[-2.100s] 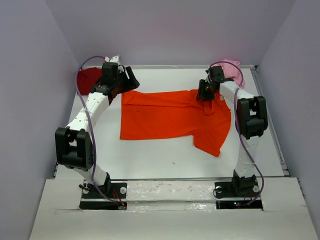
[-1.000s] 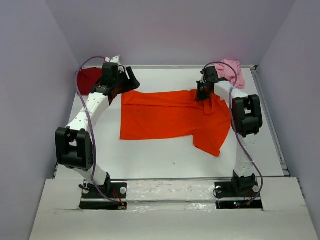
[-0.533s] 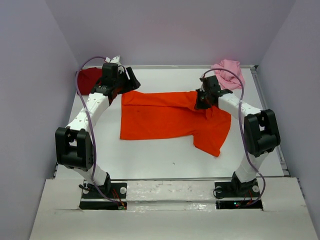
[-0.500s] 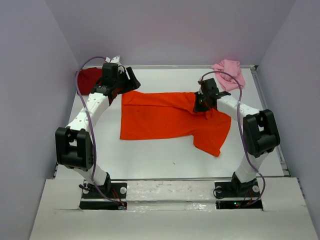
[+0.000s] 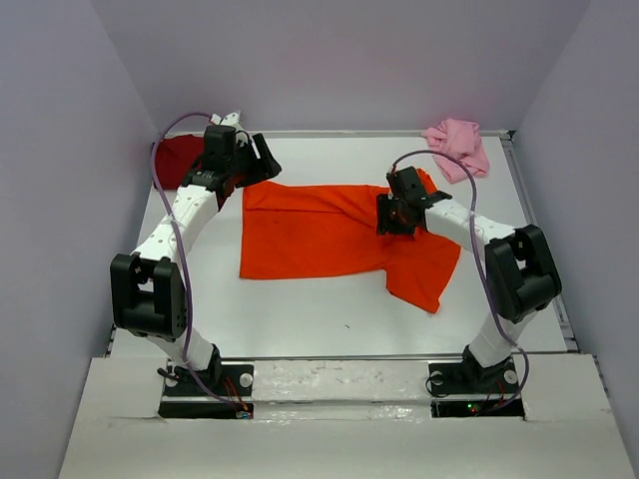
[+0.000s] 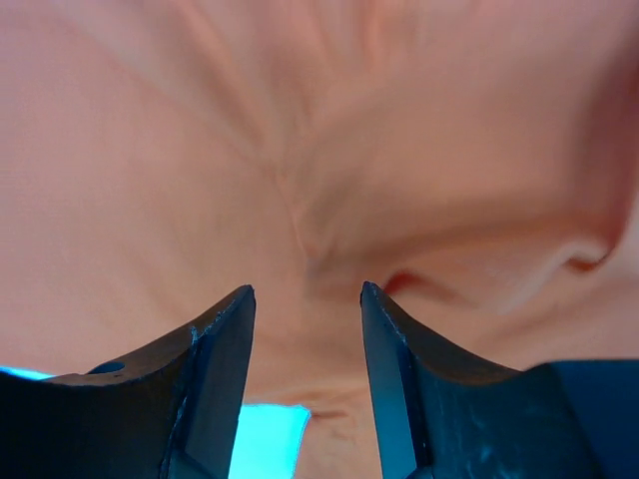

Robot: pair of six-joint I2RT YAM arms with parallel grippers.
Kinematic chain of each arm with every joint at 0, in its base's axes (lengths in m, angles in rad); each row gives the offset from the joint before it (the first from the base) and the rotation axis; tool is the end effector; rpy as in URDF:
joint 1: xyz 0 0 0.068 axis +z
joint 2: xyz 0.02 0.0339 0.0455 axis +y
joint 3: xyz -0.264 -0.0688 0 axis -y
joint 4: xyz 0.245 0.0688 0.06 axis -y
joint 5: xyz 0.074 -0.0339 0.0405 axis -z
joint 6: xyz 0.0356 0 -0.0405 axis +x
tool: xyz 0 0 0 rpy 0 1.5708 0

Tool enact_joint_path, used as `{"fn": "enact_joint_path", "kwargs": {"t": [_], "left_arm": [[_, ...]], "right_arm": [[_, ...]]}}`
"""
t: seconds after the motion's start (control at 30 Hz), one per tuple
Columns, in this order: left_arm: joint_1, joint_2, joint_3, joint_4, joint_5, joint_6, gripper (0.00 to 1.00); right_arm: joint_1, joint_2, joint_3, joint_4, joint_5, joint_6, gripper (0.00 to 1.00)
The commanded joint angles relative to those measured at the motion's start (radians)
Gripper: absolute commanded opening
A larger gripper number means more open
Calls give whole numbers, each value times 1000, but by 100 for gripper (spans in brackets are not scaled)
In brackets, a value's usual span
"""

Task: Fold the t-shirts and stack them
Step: Fold the flattened tshirt in 1/3 of the way

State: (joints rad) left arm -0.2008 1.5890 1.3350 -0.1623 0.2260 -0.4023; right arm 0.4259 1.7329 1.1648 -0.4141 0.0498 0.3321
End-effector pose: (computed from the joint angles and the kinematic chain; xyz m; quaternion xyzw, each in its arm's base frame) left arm 0.3673 -0.0829 0.3300 -0.0225 0.8346 -0.2513 0.4897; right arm 0.3306 0.1480 0.2017 -0.0376 0.9560 0.0852 0.2782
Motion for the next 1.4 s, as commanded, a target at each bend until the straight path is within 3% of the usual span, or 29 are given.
{"fn": "enact_joint_path", "kwargs": {"t": [0.0, 0.4, 0.9, 1.37], "left_arm": [[0, -24, -11, 26, 21, 3, 74], [0, -21, -8, 23, 21, 5, 74], [0, -20, -10, 27, 33, 0, 74], [-2, -12, -11, 30, 39, 0, 74]], "right_arm": [[-3, 28, 212, -20, 154, -37, 53], [-61, 378, 700, -202, 456, -130, 50], [-108, 445, 727, -215, 608, -182, 46], [-168, 530, 773, -209, 527, -186, 40]]}}
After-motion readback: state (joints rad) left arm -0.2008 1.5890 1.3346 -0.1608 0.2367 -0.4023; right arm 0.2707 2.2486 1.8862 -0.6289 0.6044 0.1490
